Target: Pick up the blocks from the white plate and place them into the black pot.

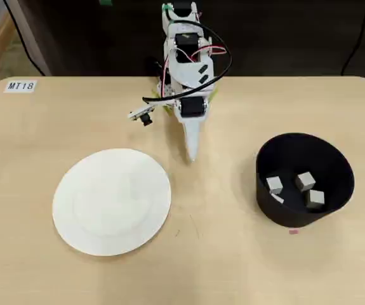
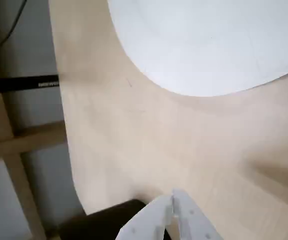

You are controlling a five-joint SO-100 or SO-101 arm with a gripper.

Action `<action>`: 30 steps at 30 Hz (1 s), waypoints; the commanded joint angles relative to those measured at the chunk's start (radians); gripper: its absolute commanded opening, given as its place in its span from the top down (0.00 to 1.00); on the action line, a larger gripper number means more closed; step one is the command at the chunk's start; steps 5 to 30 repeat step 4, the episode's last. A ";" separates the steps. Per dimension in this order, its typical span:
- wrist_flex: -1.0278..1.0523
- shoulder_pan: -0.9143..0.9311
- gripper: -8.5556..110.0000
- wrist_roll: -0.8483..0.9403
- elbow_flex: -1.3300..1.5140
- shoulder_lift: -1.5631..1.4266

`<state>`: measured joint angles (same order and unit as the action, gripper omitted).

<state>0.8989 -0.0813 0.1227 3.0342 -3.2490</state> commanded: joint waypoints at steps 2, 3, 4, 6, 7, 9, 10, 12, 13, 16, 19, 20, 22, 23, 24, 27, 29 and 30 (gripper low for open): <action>-0.011 0.006 0.95 -0.005 -0.005 -0.003; -0.011 0.006 0.95 -0.005 -0.005 -0.003; -0.011 0.006 0.95 -0.005 -0.005 -0.003; -0.011 0.006 0.95 -0.005 -0.005 -0.003; -0.011 0.006 0.95 -0.005 -0.005 -0.003; -0.011 0.006 0.95 -0.005 -0.005 -0.003; -0.011 0.006 0.95 -0.005 -0.005 -0.003; -0.011 0.006 0.95 -0.005 -0.005 -0.003; -0.011 0.006 0.95 -0.005 -0.005 -0.003; -0.011 0.006 0.95 -0.005 -0.005 -0.003; -0.011 0.006 0.95 -0.005 -0.005 -0.003; -0.011 0.006 0.95 -0.005 -0.005 -0.003; -0.011 0.006 0.95 -0.005 -0.005 -0.003; -0.011 0.006 0.95 -0.005 -0.005 -0.003; -0.011 0.006 0.95 -0.005 -0.005 -0.003; -0.011 0.006 0.95 -0.005 -0.005 -0.003; -0.011 0.006 0.95 -0.005 -0.005 -0.003; -0.011 0.006 0.95 -0.005 -0.005 -0.003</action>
